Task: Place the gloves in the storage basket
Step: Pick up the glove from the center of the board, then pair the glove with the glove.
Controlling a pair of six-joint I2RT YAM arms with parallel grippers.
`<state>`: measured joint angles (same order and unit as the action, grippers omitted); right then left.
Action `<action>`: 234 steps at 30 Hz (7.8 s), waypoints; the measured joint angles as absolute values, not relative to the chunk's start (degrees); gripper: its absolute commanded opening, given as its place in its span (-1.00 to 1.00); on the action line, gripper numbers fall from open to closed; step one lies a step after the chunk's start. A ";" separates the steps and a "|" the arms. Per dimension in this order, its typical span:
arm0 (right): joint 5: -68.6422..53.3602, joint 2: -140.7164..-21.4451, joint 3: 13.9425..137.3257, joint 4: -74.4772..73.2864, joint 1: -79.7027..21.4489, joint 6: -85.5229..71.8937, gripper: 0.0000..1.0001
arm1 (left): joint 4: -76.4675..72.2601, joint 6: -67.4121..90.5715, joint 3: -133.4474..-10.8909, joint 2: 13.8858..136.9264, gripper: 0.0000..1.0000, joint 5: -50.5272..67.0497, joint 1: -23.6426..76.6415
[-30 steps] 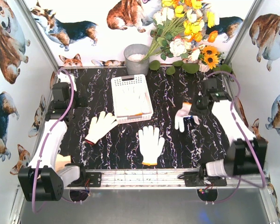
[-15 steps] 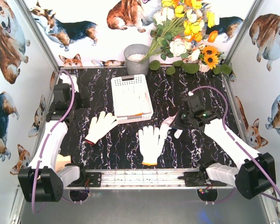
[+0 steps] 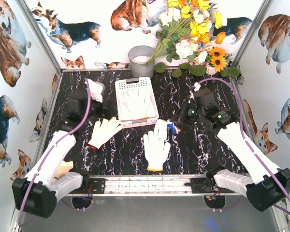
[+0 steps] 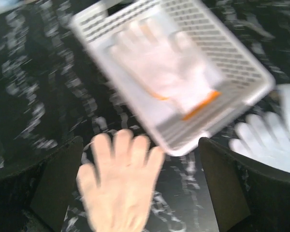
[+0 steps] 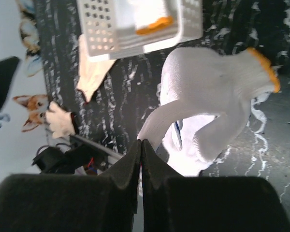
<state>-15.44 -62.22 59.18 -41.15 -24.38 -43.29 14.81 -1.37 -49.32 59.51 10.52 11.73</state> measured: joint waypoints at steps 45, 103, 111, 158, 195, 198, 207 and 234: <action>-34.63 -59.40 67.20 -53.58 -24.38 -38.24 -1.00 | -14.09 19.07 -39.40 68.01 -0.94 28.29 51.16; -14.59 -63.94 43.81 -28.18 -28.29 -47.70 -0.21 | 1.08 32.71 -24.75 59.51 0.12 11.73 51.05; -17.78 -60.34 31.94 -27.46 -36.49 -53.45 -0.32 | -3.97 39.18 -23.81 68.58 0.02 18.85 51.09; -18.87 -65.91 29.87 -18.52 -43.55 -61.54 -1.00 | 0.91 37.74 -33.65 74.22 -1.00 22.33 51.09; 0.51 -58.22 58.89 -35.24 -38.22 -43.77 -1.00 | 8.51 29.67 -57.36 72.95 -1.00 16.67 41.63; 0.01 -59.75 59.05 -33.69 -37.36 -42.39 -1.00 | 8.05 28.56 -57.65 73.87 -1.00 16.71 41.36; -4.71 -60.23 48.16 -27.99 -37.36 -42.48 -1.00 | 5.30 28.01 -48.49 75.02 -1.00 19.77 41.34; -14.20 -58.63 35.79 -29.95 -45.69 -54.00 -1.00 | 0.38 34.54 -32.58 75.59 -1.00 32.21 46.41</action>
